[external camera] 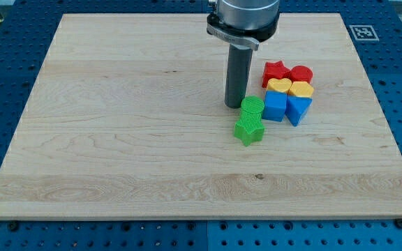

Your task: Push the green star below the blue triangle

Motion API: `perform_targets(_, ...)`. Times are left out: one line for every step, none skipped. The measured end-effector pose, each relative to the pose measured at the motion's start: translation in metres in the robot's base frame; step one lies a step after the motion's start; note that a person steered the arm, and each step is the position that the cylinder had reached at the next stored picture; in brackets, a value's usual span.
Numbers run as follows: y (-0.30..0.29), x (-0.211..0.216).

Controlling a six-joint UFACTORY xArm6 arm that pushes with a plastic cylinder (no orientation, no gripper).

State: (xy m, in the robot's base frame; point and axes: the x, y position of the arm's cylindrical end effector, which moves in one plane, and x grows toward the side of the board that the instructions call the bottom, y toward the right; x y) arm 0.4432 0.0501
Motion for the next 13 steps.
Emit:
perform_targets(-0.005, 0.022)
perform_targets(-0.006, 0.037)
perform_targets(-0.008, 0.059)
perform_targets(-0.006, 0.077)
perform_targets(0.005, 0.093)
perform_targets(0.026, 0.100)
perform_targets(0.046, 0.100)
perform_targets(0.060, 0.101)
perform_targets(0.072, 0.102)
perform_targets(0.083, 0.106)
perform_targets(0.070, 0.114)
perform_targets(0.062, 0.112)
perform_targets(0.070, 0.109)
